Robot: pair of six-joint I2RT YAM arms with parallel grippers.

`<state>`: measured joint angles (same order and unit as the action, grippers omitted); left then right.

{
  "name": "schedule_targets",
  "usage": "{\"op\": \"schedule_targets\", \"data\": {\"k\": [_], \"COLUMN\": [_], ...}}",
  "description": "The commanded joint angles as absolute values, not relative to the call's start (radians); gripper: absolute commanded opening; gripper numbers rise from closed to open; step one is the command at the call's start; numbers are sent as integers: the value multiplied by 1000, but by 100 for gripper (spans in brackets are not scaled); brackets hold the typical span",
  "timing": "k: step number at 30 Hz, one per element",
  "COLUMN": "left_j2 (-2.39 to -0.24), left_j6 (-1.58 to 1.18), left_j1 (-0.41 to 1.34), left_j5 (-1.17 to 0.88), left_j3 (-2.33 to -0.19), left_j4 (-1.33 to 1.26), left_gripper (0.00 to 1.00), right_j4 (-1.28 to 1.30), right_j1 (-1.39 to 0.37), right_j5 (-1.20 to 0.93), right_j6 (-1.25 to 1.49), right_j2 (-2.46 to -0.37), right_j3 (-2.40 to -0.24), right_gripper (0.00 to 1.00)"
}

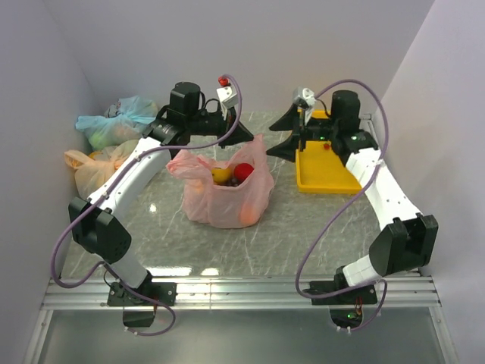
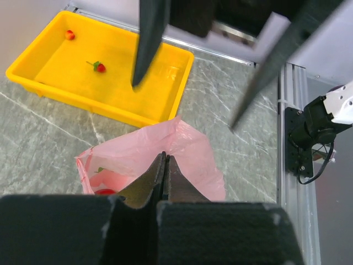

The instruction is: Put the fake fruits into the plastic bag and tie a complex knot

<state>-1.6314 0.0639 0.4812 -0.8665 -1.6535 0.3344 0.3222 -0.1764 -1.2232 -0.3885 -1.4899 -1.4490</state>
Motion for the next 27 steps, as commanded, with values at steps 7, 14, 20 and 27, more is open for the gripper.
{"op": "schedule_targets", "data": {"k": [7,14,20,27], "left_j2": [-1603,-1556,-1531,-1525], "left_j6": [40,-52,-107,-88], "left_j1": [485,482,480,471], "left_j5": [-854,-831,-778,-744], "left_j3": [-1695,-1693,-1686,-1684], "left_j4": [314,242,221,262], "left_gripper": [0,0,0,0], "right_j4": [-144,-213,-382,-573], "right_j1": [-327,-328,-347,-364], "right_j5": [-1178,-1154,-1163,-1141], "right_j6": [-22,-36,69,188], "right_j2": [-1538,-1632,-1655,-1704], "right_j3": [-1378,-1289,-1122,-976], "right_gripper": [97,54,47,29]}}
